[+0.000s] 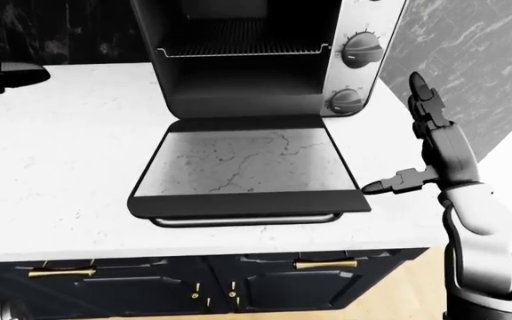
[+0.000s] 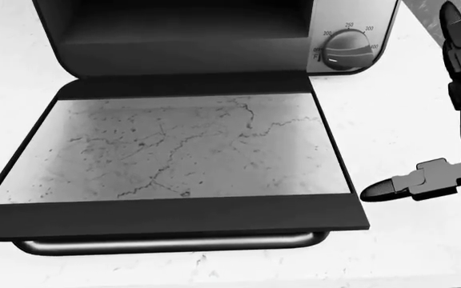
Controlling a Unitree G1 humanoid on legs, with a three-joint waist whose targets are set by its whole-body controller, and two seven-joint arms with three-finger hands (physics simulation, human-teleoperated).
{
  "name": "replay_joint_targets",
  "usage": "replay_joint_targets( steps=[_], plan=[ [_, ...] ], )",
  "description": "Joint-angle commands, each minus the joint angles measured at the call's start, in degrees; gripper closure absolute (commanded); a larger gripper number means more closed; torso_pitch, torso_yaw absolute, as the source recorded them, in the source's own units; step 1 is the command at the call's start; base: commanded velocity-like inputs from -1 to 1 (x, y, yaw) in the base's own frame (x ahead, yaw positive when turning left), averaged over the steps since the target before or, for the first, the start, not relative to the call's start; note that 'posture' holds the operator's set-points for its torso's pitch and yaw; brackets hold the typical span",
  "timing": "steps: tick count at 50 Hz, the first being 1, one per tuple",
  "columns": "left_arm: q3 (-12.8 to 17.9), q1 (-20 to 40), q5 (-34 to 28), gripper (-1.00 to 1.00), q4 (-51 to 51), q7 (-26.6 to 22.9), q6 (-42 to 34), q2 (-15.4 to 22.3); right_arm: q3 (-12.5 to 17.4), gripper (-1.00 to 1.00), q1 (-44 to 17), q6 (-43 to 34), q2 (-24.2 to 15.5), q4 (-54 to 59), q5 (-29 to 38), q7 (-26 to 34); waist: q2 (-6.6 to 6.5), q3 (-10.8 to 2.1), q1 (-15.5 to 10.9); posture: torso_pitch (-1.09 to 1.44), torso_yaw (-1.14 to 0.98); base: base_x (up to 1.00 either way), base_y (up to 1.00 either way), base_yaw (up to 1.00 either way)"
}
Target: Close the toaster oven door.
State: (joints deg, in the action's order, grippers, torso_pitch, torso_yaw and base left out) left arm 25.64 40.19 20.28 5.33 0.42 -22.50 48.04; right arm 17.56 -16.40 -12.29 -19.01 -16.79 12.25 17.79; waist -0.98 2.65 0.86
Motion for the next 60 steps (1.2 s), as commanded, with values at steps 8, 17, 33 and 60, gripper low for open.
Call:
replay_joint_targets(
  steps=[8, 17, 33, 60],
  plan=[
    [1.0, 1.4, 0.1, -1.0, -1.8, 0.1, 1.5, 1.4, 0.4, -1.0, -0.6, 4.9, -0.5, -1.0, 2.1, -0.9, -0.33, -1.33, 0.1, 0.0, 0.0, 0.0, 0.0, 0.0],
    [1.0, 1.3, 0.0, -1.0, -1.7, 0.1, 1.6, 1.3, -0.2, -1.0, 1.0, 8.2, 0.9, 1.2, 3.6, -1.6, -0.4, -1.38, 0.2, 0.0, 0.0, 0.0, 0.0, 0.0],
    [1.0, 1.2, 0.0, -1.0, -1.7, 0.1, 1.6, 1.2, -2.4, -1.0, 0.8, 5.0, 4.2, -0.8, 3.7, -2.9, -0.44, -1.5, 0.4, 0.0, 0.0, 0.0, 0.0, 0.0],
    [0.9, 1.4, -0.2, -1.0, -1.3, 0.2, 1.8, 1.4, -7.6, -1.0, 0.9, -6.3, 9.8, -10.8, 1.6, -6.5, -1.18, -1.44, 0.4, 0.0, 0.0, 0.0, 0.0, 0.0]
  ],
)
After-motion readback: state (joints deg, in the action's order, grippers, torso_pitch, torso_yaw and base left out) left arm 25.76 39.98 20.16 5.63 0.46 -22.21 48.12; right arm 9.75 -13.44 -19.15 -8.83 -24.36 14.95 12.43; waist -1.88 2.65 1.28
